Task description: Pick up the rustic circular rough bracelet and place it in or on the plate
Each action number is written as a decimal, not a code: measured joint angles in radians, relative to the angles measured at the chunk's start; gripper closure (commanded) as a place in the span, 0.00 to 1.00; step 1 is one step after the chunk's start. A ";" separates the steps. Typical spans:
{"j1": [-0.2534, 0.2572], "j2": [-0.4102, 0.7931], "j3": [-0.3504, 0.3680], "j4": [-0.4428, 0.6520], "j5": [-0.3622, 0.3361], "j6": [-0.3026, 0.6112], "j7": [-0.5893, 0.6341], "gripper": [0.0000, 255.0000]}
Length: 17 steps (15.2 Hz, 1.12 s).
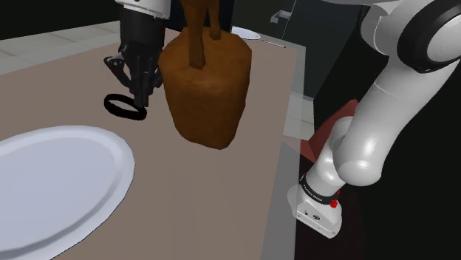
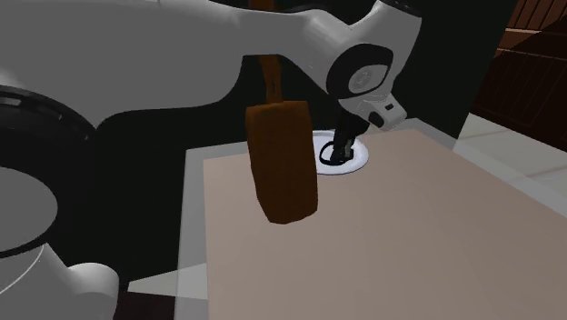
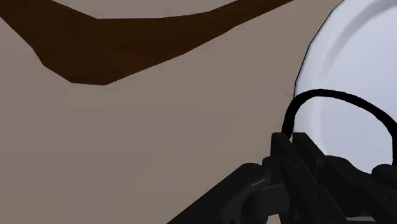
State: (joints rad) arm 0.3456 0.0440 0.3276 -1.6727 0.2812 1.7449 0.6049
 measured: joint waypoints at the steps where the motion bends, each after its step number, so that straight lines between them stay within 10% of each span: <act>1: 0.012 0.018 0.010 0.016 -0.007 0.007 0.022 1.00; 13: 0.232 0.414 0.081 0.514 -0.185 -0.048 0.303 1.00; 17: 0.234 0.416 0.080 0.466 -0.185 0.002 0.300 1.00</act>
State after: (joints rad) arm 0.5792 0.4599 0.4076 -1.2072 0.0959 1.7472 0.9053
